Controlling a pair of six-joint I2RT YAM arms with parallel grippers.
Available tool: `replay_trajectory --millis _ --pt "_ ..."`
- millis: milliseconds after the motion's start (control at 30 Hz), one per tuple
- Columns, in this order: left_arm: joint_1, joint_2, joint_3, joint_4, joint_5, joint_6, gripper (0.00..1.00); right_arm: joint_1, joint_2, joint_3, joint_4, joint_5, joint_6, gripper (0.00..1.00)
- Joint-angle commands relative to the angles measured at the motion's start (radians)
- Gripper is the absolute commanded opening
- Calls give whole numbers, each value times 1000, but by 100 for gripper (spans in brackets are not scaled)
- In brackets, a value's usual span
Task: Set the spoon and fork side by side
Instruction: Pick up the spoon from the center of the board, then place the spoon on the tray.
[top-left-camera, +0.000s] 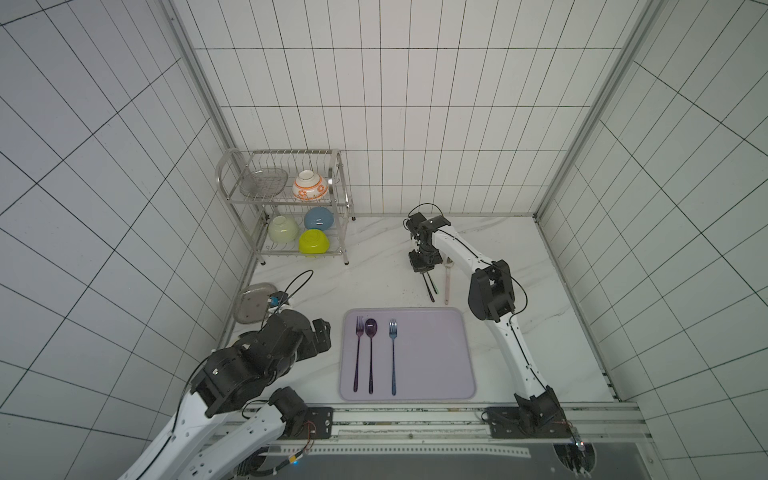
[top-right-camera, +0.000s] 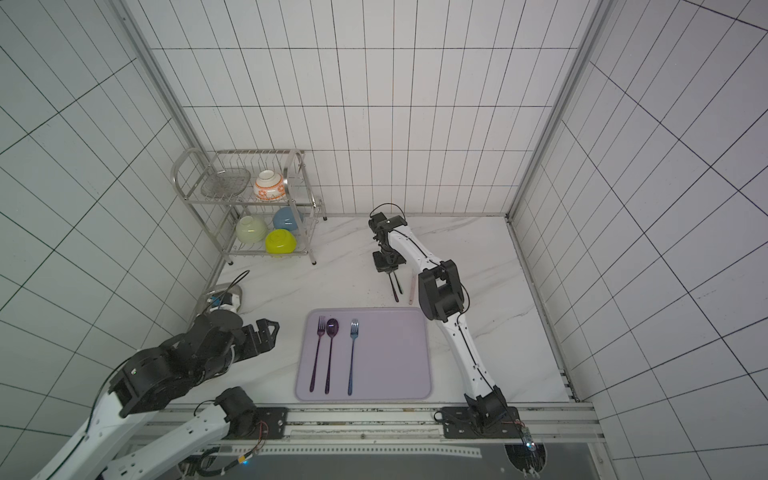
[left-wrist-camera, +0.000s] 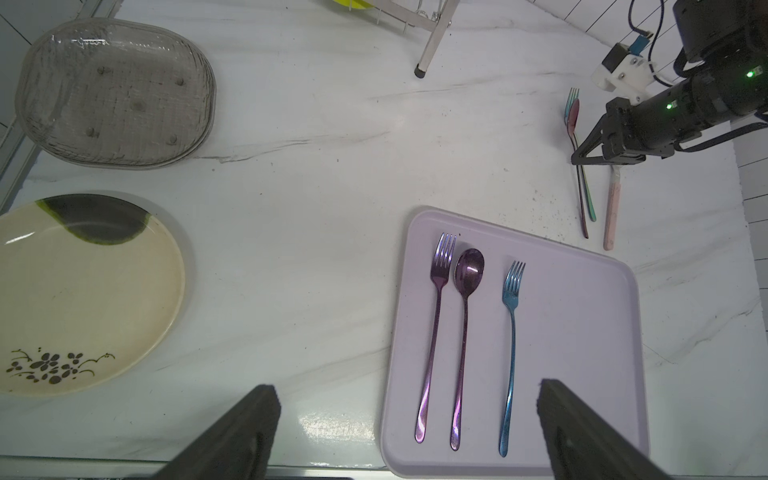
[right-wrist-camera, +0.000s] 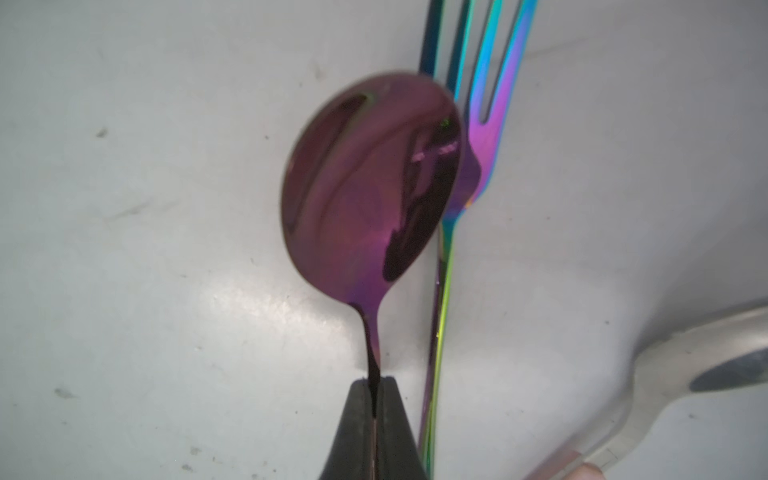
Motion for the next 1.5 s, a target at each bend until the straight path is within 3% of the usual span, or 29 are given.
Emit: replay_trajectory --millis 0,400,733,967,1467 --pt "1 -20 27 -3 -33 -3 98 -4 -125 -17 19 23 39 0" --pt "2 -51 68 -30 -64 34 98 92 -399 -284 -10 86 217 0" --pt "2 -136 103 -98 -80 72 98 360 -633 -737 41 151 586 0" --pt "1 -165 91 -118 -28 72 98 511 -616 -833 66 176 808 0" --pt "2 -171 94 -136 21 83 98 588 -476 -791 47 193 891 0"
